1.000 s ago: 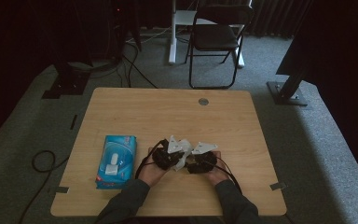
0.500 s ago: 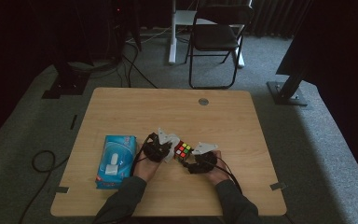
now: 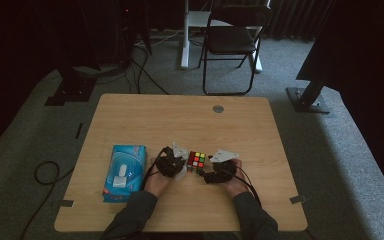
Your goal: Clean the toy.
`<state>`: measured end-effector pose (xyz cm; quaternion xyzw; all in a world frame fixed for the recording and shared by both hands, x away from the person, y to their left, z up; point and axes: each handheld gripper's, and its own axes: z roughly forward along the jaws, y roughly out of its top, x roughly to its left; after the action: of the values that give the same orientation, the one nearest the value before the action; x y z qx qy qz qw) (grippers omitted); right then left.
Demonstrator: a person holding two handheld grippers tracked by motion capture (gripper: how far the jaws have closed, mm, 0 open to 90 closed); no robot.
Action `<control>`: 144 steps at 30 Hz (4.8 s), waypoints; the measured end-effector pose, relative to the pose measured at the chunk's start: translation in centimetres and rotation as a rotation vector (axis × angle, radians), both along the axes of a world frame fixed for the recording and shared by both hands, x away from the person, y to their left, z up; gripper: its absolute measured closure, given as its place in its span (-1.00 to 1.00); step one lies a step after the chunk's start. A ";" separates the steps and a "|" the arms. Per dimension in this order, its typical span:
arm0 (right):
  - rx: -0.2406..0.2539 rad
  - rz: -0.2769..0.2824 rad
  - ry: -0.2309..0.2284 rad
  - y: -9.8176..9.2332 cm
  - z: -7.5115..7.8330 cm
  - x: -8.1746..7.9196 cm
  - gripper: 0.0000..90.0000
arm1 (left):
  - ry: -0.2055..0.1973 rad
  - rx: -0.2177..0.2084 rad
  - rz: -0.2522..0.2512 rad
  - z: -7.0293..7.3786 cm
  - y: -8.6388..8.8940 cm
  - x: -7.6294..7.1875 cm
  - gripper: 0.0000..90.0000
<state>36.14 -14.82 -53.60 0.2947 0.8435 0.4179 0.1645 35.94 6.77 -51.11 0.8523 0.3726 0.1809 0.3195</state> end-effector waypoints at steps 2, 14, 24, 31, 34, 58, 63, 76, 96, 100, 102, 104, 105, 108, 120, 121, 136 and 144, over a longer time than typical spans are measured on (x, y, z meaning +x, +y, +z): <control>-0.005 -0.006 -0.001 -0.1 0.1 0.0 -0.39 | -0.001 0.007 -0.010 -0.1 -0.1 -0.2 0.92; 0.074 -0.022 -0.018 -1.1 1.3 -0.1 -0.28 | -0.002 0.014 -0.050 -0.7 -0.9 -1.0 0.91; 0.118 -0.055 -0.042 -0.7 2.4 0.0 -0.08 | 0.000 -0.003 -0.036 -0.4 -0.6 -0.5 0.91; 0.135 -0.096 -0.022 -0.4 2.3 0.4 -0.09 | -0.005 -0.034 -0.018 0.3 0.0 -0.1 0.91; 0.135 -0.118 -0.021 -0.5 2.3 0.5 -0.08 | -0.009 -0.054 -0.009 0.6 0.2 0.1 0.91; 0.184 -0.123 0.070 -0.9 2.4 1.0 0.37 | -0.033 -0.182 -0.029 2.2 0.4 0.7 0.91; 0.188 -0.120 0.075 -1.0 2.3 1.1 0.39 | -0.030 -0.191 -0.030 2.4 -0.1 1.1 0.91; 0.192 -0.127 0.079 -1.0 2.3 1.0 0.42 | 0.002 -0.162 -0.019 1.0 -0.7 1.8 0.91; 0.192 -0.136 0.074 -0.9 2.3 0.9 0.42 | 0.080 -0.146 0.025 -2.1 -0.8 2.5 0.91; 0.191 -0.136 0.074 -0.9 2.3 0.9 0.42 | 0.079 -0.131 0.018 -2.6 -0.8 2.5 0.91; 0.192 -0.136 0.074 -0.9 2.3 0.9 0.42 | 0.075 -0.126 0.017 -2.5 -0.8 2.4 0.91; 0.192 -0.137 0.074 -0.9 2.3 0.9 0.43 | 0.074 -0.141 0.025 -2.2 -0.6 2.3 0.91; 0.194 -0.131 0.076 -0.9 2.3 0.9 0.45 | 0.069 -0.151 0.030 -2.0 -0.5 2.2 0.91; 0.195 -0.131 0.076 -0.9 2.3 0.9 0.45 | 0.053 -0.188 0.040 -1.0 0.0 1.8 0.91; 0.199 -0.135 0.079 -0.9 2.3 0.9 0.45 | 0.004 -0.266 -0.002 2.0 0.5 -0.1 0.91; 0.200 -0.136 0.079 -0.9 2.3 0.9 0.45 | 0.010 -0.269 -0.007 1.9 0.4 -0.1 0.91; 0.202 -0.136 0.078 -0.9 2.2 0.9 0.45 | 0.068 -0.246 -0.006 0.0 0.2 0.7 0.91; 0.204 -0.138 0.080 -0.9 2.2 0.9 0.45 | 0.112 -0.196 0.011 -1.9 -0.2 1.2 0.91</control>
<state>37.01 -15.74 -51.40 0.3838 0.7801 0.4772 0.1280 37.17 6.60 -53.02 0.8236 0.4107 0.0974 0.3790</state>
